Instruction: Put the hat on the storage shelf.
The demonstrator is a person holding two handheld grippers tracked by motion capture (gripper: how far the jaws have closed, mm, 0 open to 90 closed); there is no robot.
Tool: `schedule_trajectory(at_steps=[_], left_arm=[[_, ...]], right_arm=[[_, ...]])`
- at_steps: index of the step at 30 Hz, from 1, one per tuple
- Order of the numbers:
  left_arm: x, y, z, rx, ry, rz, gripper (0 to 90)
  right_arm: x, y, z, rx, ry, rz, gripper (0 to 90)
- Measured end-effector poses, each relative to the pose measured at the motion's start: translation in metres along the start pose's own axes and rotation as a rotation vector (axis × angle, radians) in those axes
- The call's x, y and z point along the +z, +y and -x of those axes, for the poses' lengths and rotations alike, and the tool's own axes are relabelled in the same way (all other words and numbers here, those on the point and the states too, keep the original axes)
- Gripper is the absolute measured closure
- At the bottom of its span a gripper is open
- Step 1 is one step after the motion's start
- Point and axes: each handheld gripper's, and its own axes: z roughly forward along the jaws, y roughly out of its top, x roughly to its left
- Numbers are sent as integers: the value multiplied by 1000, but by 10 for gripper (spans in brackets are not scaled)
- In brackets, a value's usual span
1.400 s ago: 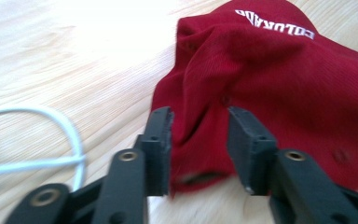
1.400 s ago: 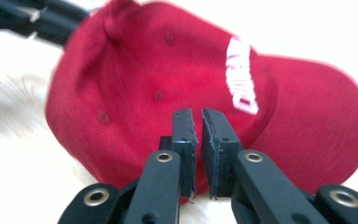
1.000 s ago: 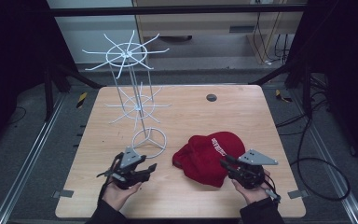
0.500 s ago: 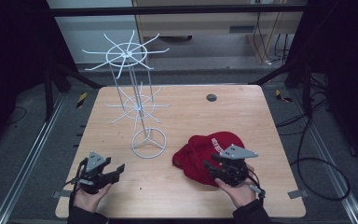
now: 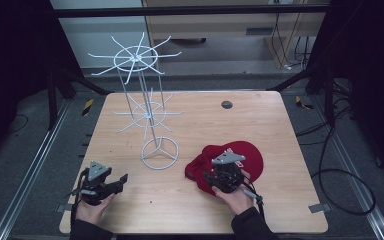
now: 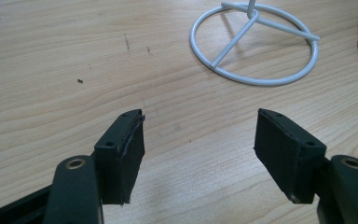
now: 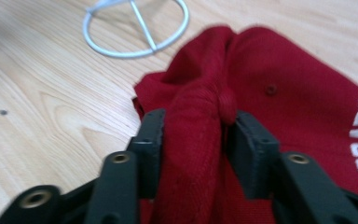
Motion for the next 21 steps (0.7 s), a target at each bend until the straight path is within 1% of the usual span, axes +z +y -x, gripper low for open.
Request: schedule_trajectory(at_steps=[1,3,4,5,6,7,9,12,15,21], left_arm=[[0,0,0,0,-1,-1,325],[0,0,1,3,-5,-2,326],[1,0,1,6,-7,-3,326],[1,0,1,5,-6,-2,326],[1,0,1,5,-6,-2,326],[1,0,1,7,-8,-6,326],[2,0,1,9,-10,-5,327],[2,0,1,9,-16,-3,328],[2,0,2,9,-19,0,327],[4,0,4,20,-31,0,325]], right_arm=[[2,-1,1,5,-5,-7,631],[4,-2,4,24,-16,-33,730],[4,-2,4,34,-19,-36,786],[4,-2,6,38,-27,-33,821],[4,-2,8,42,-27,-29,839],[2,-2,10,57,-29,-22,856],[1,-2,11,63,-29,-12,858],[-5,1,13,68,-38,28,861],[-16,5,18,75,-49,82,862],[-42,14,35,151,-28,202,863]])
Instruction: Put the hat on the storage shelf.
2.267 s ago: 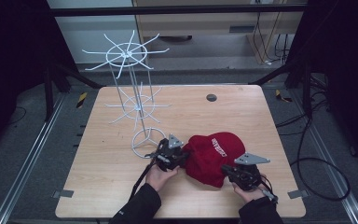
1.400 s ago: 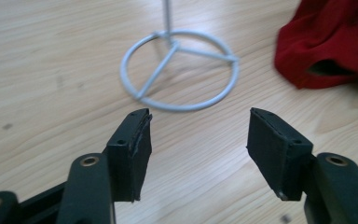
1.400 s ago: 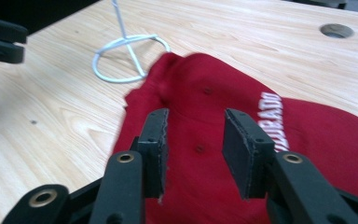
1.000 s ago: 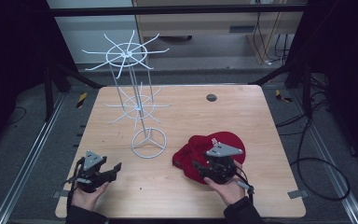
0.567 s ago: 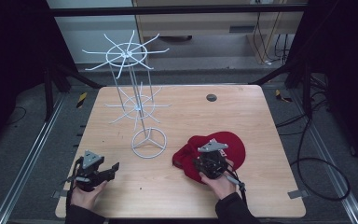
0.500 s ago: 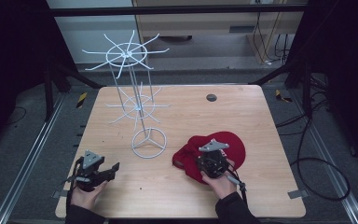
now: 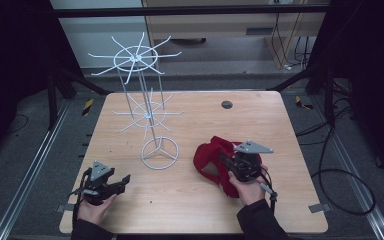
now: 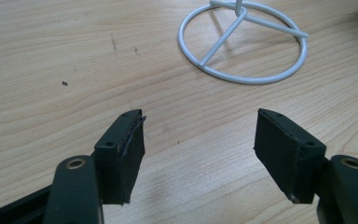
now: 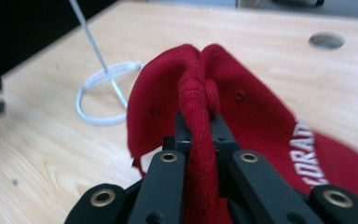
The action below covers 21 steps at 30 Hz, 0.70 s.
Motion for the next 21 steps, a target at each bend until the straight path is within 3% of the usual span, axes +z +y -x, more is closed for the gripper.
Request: schedule_trajectory(at_steps=[3,4,13,21], left_arm=[[1,0,1,-1,-5,-3,324],[1,0,1,3,-5,-3,324],[2,0,2,5,-11,-1,323],[2,0,2,3,-14,0,323]], right_arm=[[-16,12,9,33,5,78,863],[-16,12,9,33,5,78,863],[-50,42,23,127,57,253,863],[-64,67,15,104,52,338,864]])
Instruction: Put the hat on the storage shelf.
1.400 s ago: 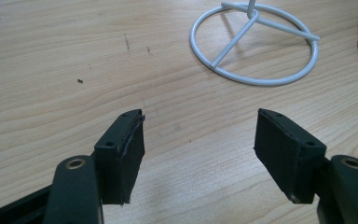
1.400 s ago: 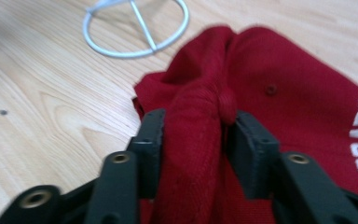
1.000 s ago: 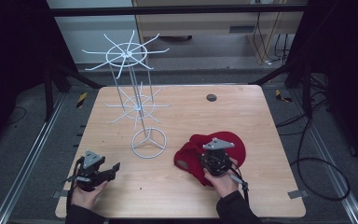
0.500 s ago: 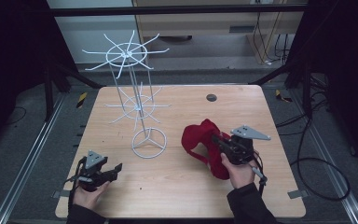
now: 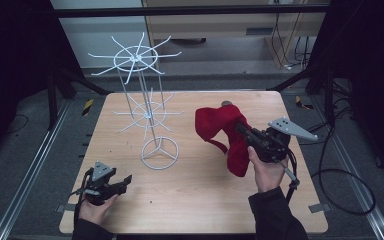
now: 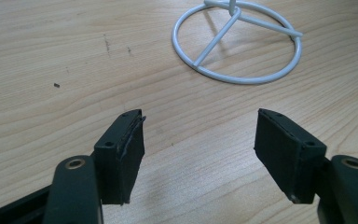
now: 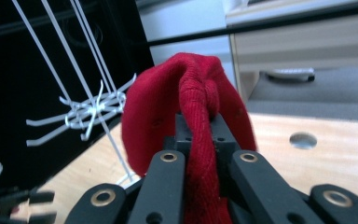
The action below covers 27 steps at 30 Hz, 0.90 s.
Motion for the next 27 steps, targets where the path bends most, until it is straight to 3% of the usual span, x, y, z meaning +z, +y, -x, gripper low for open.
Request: schedule_trajectory(at_steps=[27], left_arm=[[0,0,0,6,3,3,323]], right_arm=[[14,103,-32,8,21,240,864]])
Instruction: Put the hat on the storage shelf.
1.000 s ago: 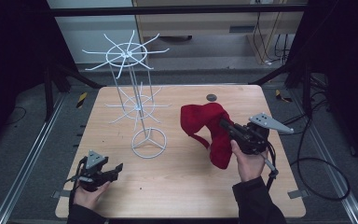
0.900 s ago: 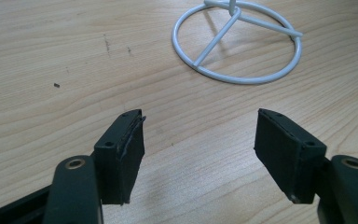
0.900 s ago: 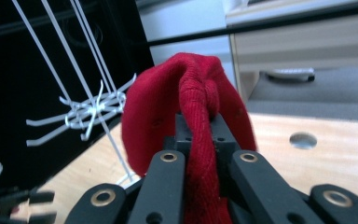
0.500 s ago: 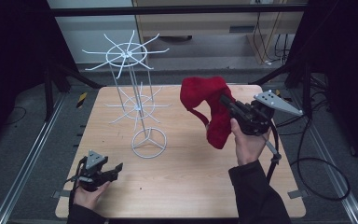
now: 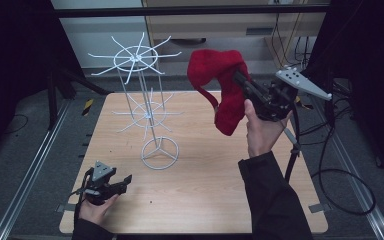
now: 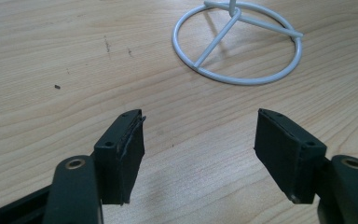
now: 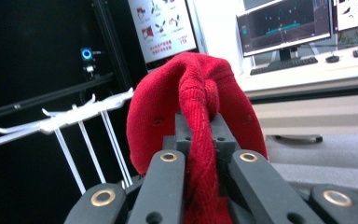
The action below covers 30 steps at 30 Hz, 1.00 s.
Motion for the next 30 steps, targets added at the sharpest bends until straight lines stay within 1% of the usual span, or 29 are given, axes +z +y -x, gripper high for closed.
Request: schedule_trajectory(at_steps=[2,6,9,12,17,18,19,20,23,26,30], left_arm=[[0,0,0,0,0,-1,323],[1,0,1,-2,0,-3,323],[1,0,1,3,0,-7,323],[0,0,0,2,-1,-7,323],[1,0,1,4,-4,-8,323],[1,0,1,5,-4,-7,323],[1,0,2,7,-5,-7,323],[1,0,2,7,-5,-7,323],[1,0,2,5,-7,-4,323],[1,0,2,5,-8,-4,323],[1,0,2,8,-10,-5,323]], right_arm=[[0,8,-2,5,7,16,863],[1,21,-9,-14,12,40,863],[2,30,-13,-17,11,59,863],[5,40,-18,-20,21,79,863],[13,52,-28,-19,39,82,863],[16,53,-30,-20,44,82,863],[22,55,-34,-17,52,81,863],[22,55,-34,-17,52,81,863],[31,55,-37,-12,65,74,863],[43,52,-38,1,70,68,863],[58,44,-38,9,58,34,862]])
